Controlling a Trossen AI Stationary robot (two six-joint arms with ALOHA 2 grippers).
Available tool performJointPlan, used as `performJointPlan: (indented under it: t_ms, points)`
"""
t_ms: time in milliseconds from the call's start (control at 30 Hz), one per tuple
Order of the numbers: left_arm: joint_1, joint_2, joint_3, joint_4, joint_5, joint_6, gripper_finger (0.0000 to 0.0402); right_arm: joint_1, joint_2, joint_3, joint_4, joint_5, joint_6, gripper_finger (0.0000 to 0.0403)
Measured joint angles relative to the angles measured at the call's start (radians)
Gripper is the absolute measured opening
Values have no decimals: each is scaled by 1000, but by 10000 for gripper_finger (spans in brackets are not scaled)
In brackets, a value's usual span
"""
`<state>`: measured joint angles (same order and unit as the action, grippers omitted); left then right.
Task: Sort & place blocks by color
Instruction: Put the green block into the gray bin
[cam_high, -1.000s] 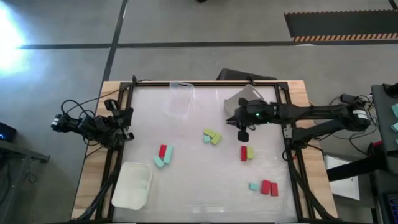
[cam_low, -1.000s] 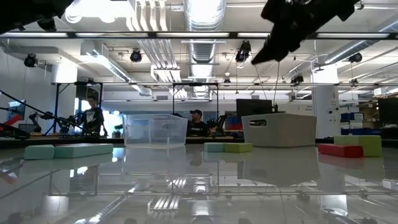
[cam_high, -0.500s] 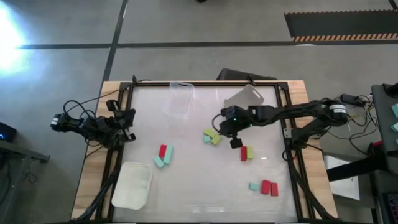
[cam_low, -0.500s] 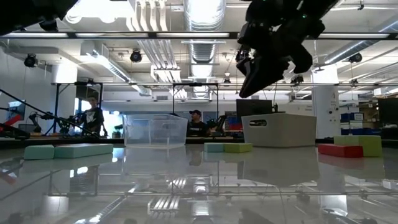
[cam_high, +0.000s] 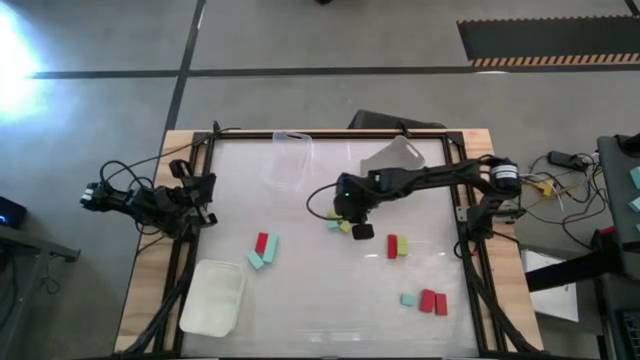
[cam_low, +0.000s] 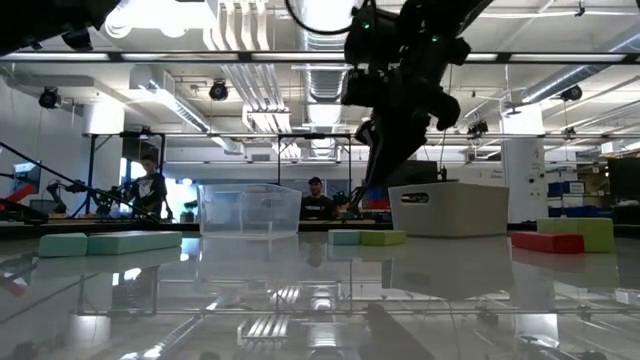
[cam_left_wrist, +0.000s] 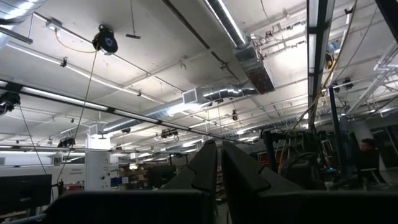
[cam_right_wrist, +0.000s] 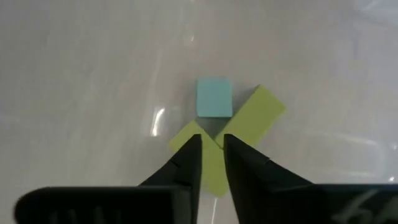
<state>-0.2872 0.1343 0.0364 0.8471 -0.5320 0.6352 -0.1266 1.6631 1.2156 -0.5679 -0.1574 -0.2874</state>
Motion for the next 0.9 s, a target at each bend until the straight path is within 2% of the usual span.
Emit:
performJointPlan:
  t_ms: [167,333,467,667,900]
  points:
    - [0,3,0,-1,0,0,8,0,47,25,-33,6,-2,131]
    - [0,3,-1,-1,0,0,8,7,63,22,-68,103,-43,196]
    - [0,3,-1,-2,0,0,8,21,84,21,-104,159,-75,231]
    - [0,4,-2,-2,0,0,8,38,128,21,-99,161,-82,253]
    - [0,3,-2,-3,0,0,8,36,155,23,-91,169,-98,249]
